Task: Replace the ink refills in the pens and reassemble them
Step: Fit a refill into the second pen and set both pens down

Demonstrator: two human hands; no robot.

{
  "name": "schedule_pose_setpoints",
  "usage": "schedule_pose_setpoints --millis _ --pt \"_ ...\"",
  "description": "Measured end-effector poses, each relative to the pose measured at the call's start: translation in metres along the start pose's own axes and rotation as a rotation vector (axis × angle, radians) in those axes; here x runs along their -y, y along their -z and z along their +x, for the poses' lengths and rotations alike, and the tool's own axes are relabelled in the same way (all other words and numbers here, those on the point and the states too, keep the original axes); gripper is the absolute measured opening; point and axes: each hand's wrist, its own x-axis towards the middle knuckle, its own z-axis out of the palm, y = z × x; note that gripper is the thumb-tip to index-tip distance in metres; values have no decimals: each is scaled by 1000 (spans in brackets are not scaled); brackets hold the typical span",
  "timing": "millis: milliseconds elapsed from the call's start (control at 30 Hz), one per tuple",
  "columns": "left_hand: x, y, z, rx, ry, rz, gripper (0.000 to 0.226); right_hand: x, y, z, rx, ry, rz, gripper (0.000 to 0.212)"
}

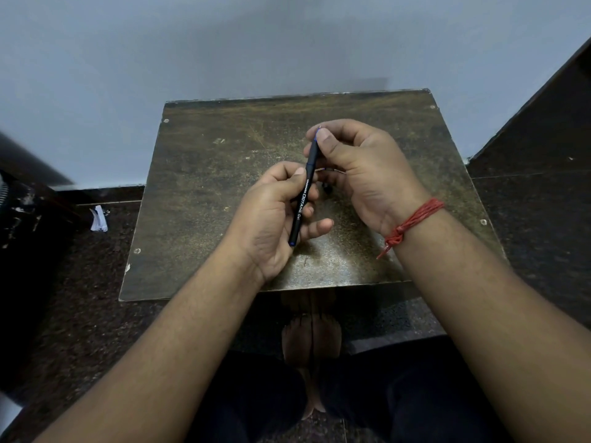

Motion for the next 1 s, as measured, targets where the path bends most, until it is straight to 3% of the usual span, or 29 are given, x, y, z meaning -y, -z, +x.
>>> schedule_pose_setpoints --millis 200,767,1000 --pt "0 -1 0 -4 -1 6 17 -2 0 1 -55 -19 8 14" --pt "2 0 2 -27 15 0 15 0 3 -1 46 -61 -7 14" --pt "-3 1 -1 167 147 -113 29 3 -2 -2 103 -89 151 18"
